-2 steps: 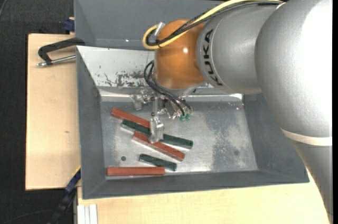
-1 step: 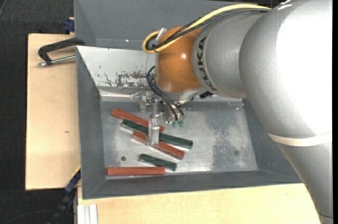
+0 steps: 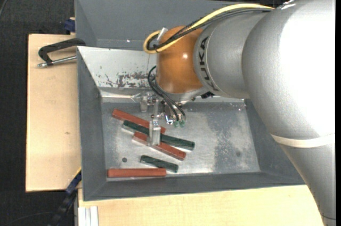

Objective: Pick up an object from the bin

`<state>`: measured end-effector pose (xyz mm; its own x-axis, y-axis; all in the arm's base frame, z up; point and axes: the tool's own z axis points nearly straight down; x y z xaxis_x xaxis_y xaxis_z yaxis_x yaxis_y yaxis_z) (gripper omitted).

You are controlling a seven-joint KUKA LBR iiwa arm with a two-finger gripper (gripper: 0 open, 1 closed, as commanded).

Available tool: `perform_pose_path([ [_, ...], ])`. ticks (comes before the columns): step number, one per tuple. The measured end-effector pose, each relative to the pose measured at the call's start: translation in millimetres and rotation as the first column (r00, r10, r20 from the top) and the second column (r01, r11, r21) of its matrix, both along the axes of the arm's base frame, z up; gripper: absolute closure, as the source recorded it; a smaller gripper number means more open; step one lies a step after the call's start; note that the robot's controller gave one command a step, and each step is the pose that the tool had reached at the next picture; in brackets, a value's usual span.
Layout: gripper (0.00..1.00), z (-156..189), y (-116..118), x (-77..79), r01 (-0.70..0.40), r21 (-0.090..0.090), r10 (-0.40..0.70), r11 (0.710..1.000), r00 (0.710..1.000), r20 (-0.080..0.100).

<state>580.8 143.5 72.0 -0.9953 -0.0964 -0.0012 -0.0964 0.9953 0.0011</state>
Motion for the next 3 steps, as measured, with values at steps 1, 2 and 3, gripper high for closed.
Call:
perform_pose_path([
  [1, 1.00, 3, 0, 2.4, 0.000, 0.002, 0.000, 1.000, 1.000, 0.007],
  [2, 1.00, 17, 1, 4.0, -0.001, 0.001, 0.001, 1.000, 1.000, 0.007],
  [3, 1.00, 59, 2, 6.5, -0.002, 0.002, 0.002, 1.000, 1.000, 0.010],
])
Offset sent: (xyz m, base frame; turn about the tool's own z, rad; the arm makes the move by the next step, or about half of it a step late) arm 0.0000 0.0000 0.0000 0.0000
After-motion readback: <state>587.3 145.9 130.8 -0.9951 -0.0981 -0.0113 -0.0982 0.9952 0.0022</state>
